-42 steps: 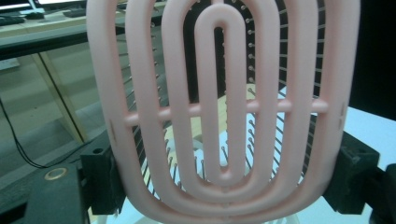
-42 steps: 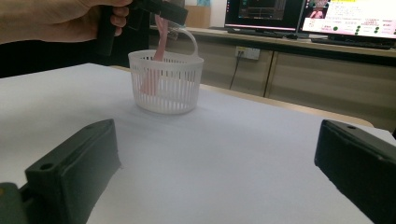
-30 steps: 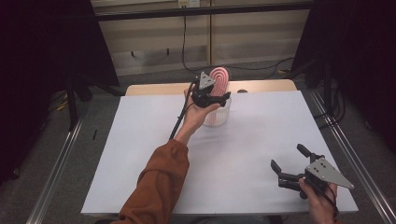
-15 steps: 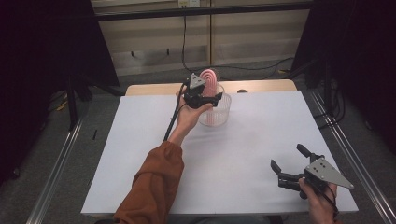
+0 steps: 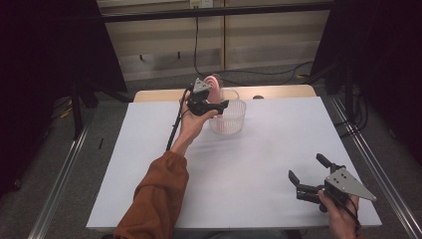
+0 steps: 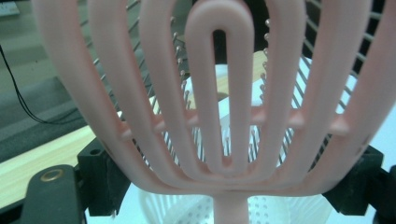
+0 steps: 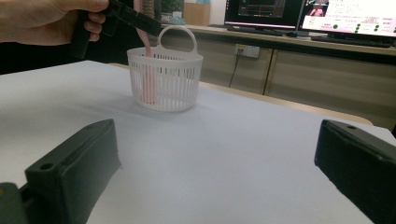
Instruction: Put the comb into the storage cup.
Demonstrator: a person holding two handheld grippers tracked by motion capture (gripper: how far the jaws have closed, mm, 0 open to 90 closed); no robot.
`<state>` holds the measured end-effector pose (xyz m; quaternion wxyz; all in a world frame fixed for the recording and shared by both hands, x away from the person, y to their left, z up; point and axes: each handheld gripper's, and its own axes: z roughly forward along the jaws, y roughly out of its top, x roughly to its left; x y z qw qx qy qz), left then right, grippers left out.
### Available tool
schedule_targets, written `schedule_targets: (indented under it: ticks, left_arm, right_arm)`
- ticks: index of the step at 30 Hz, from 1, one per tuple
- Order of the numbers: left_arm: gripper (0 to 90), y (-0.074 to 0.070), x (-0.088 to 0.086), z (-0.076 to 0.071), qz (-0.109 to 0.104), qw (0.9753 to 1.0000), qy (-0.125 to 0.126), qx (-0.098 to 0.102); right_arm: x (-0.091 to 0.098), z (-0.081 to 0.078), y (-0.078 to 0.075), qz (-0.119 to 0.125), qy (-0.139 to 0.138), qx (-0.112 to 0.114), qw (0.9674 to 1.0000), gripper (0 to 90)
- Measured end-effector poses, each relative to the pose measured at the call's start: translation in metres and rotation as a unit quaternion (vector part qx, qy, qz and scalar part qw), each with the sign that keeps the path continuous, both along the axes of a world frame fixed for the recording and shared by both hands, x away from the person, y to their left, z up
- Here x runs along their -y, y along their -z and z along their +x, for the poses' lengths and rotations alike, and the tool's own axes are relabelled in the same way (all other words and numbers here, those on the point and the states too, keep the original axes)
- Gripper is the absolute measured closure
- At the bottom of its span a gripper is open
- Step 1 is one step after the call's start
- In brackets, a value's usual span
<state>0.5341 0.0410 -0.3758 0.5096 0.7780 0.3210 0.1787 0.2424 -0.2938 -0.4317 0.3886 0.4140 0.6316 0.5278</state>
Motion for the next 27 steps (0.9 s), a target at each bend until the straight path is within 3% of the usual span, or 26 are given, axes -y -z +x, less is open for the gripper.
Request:
schedule_targets:
  ticks: [5, 14, 22, 27]
  left_arm:
    - [16.9, -0.001, -0.012, 0.003, 0.002, 0.9999, 0.003, -0.015]
    - [17.3, 0.002, -0.029, 0.005, -0.004, 0.9986, 0.035, -0.039]
    - [18.0, 0.007, -0.024, 0.004, 0.006, 0.9977, 0.055, -0.039]
    - [18.1, 0.010, -0.020, 0.005, -0.005, 0.9979, 0.053, -0.038]
  right_arm:
    - [0.000, 0.000, 0.000, -0.001, 0.000, -0.001, 1.0000, 0.0]
    - [0.000, 0.001, 0.001, -0.001, 0.001, -0.003, 1.0000, 0.0]
    - [0.000, 0.001, 0.001, -0.002, 0.002, -0.002, 1.0000, 0.0]
    - [0.001, 0.001, 0.001, -0.002, 0.002, -0.002, 1.0000, 0.0]
